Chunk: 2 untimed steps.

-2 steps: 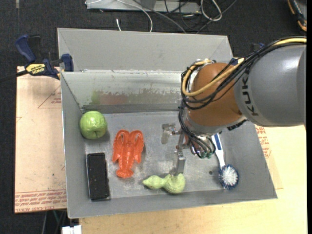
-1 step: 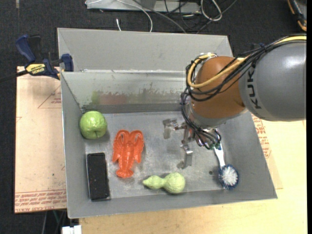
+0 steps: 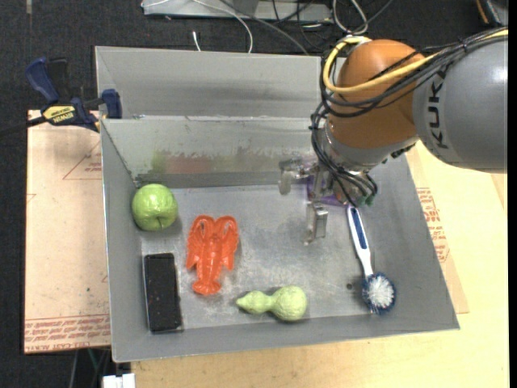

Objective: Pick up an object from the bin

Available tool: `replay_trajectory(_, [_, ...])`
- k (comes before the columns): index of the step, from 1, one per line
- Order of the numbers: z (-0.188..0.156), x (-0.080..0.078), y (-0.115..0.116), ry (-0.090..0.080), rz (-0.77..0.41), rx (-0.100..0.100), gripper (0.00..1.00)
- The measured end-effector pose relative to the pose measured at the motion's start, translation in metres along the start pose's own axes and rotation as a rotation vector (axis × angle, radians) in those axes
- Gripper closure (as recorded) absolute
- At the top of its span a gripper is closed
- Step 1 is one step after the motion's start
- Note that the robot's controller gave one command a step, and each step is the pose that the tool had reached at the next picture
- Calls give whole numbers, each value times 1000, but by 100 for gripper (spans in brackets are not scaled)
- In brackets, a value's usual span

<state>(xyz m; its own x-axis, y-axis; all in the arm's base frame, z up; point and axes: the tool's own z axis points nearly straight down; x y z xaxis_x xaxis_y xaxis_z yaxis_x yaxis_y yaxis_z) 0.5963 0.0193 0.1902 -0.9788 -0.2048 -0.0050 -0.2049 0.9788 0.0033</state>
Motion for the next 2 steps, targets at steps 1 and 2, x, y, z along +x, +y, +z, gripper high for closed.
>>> replay_trajectory(1, [83, 73, -2, 1, -142, 0, 0])
replay_trajectory(2, [11, 58, 1, -6, -105, 0, 0])
